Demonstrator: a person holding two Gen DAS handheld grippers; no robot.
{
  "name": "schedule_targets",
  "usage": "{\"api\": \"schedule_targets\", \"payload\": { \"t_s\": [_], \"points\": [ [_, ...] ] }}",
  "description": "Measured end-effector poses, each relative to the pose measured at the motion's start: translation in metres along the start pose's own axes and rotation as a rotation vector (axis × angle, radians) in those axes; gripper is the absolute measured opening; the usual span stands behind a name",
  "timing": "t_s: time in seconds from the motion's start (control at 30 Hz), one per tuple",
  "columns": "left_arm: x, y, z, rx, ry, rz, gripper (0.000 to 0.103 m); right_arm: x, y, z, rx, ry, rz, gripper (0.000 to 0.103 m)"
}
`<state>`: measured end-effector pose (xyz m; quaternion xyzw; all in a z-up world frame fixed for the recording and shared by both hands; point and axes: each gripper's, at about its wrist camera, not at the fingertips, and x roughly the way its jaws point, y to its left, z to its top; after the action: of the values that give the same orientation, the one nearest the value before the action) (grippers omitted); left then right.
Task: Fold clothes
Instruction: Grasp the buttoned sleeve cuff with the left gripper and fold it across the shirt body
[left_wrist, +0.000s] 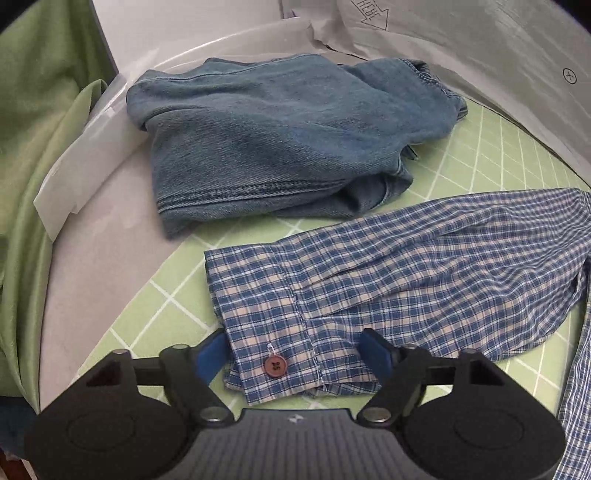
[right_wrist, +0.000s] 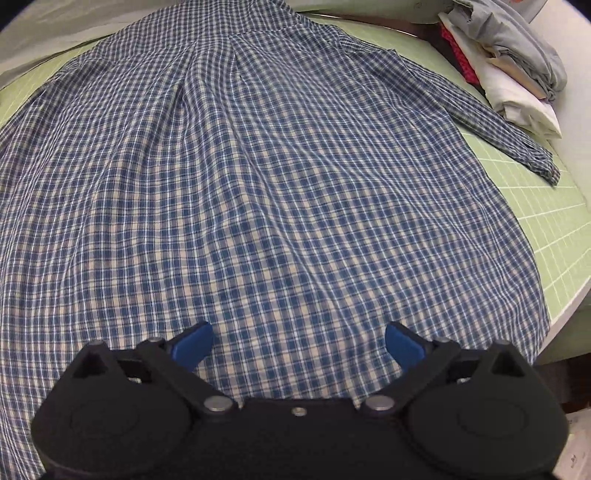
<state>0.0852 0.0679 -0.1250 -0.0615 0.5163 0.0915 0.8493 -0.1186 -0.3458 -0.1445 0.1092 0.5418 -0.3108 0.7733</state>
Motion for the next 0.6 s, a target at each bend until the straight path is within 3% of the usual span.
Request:
{"api": "schedule_targets", "payload": {
  "t_s": [0.07, 0.13, 0.4, 0.6],
  "points": [
    [-0.003, -0.002, 0.002, 0.001, -0.003, -0.016, 0.042, 0.0, -0.005, 0.0, 0.013, -0.003, 0.002, 0.101],
    [-0.005, -0.004, 0.003, 0.003, -0.007, -0.031, 0.031, 0.0, -0.01, 0.001, 0.021, -0.005, 0.008, 0.101],
    [-0.047, -0.042, 0.013, 0.003, -0.101, -0.176, 0.026, 0.011, -0.044, 0.016, 0.064, -0.026, 0.051, 0.101],
    [-0.096, -0.128, 0.014, 0.123, -0.15, -0.333, 0.025, 0.02, -0.077, 0.031, 0.114, -0.061, 0.09, 0.101]
  ]
}}
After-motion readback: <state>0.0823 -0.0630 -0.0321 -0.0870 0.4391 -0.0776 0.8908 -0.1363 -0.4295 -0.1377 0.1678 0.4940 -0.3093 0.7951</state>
